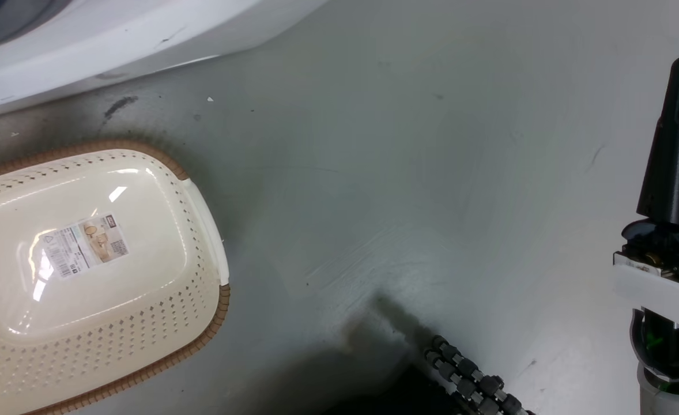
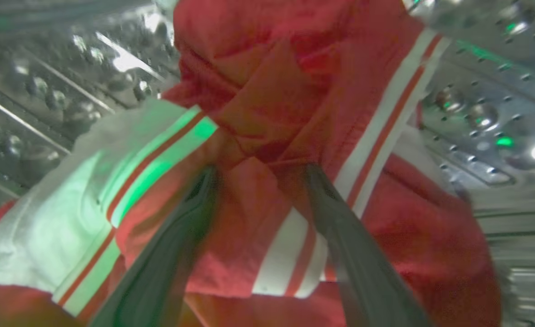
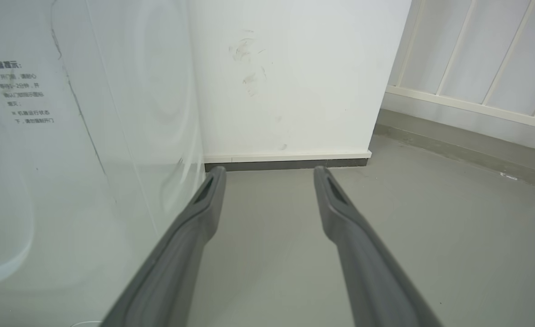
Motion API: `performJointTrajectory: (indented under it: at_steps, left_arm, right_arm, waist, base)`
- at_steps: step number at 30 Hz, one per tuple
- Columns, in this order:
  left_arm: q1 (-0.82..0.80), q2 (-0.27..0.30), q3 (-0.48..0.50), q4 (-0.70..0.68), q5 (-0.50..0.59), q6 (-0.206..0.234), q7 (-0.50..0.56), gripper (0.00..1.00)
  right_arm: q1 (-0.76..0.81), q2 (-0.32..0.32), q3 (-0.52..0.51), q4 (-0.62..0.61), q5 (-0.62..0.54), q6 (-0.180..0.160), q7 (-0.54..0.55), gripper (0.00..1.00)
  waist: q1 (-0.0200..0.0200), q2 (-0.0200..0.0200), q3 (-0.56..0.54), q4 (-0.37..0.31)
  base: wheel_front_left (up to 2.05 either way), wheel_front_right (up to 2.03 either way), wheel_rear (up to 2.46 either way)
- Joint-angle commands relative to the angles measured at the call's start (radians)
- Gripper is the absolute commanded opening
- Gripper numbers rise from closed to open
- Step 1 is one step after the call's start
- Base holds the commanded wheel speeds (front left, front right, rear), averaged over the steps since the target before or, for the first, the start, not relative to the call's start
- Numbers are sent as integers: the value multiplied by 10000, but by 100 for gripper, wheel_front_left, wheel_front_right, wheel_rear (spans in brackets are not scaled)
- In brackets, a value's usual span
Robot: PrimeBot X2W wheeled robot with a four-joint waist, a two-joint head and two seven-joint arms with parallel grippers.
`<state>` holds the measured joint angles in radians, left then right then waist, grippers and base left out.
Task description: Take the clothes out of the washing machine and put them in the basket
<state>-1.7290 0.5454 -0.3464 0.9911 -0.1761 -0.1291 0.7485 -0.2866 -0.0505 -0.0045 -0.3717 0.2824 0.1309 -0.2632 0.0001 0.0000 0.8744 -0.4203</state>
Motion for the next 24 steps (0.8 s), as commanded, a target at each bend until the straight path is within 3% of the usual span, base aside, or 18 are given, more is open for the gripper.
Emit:
performJointTrajectory:
  at_steps: [1, 4, 14, 15, 16, 24]
  left_arm:
    - [-233, 122, -105, 110, -165, 2, 494, 100]
    - [-498, 241, -188, 162, -222, 2, 1066, 100]
    - [-234, 467, -517, 162, -197, -5, 890, 100]
    - [-163, 475, -581, 202, -208, -5, 932, 22]
    - [-105, 448, -635, 211, -295, -7, 963, 0]
    - [-180, 602, -1003, -149, -746, -6, 361, 0]
  right_arm:
    - [-126, 5, 17, -94, 115, -3, -25, 100]
    - [-123, 5, 34, -183, 184, -3, -25, 100]
    - [-141, 5, 57, -341, 329, -3, -24, 100]
    - [-137, 5, 46, -350, 325, -3, -24, 100]
    - [-138, 5, 40, -358, 314, -3, -24, 100]
    - [-258, 5, 21, -350, 225, -3, -24, 100]
  waist:
    - [-1, 0, 134, -101]
    - [-1, 0, 245, -175]
    - [-1, 0, 534, -338]
    - [-1, 0, 549, -331]
    - [-1, 0, 562, -320]
    - [-1, 0, 546, -219]
  base:
    - [0, 0, 0]
    - [0, 0, 0]
    - [0, 0, 0]
    - [0, 0, 0]
    - [0, 0, 0]
    - [0, 0, 0]
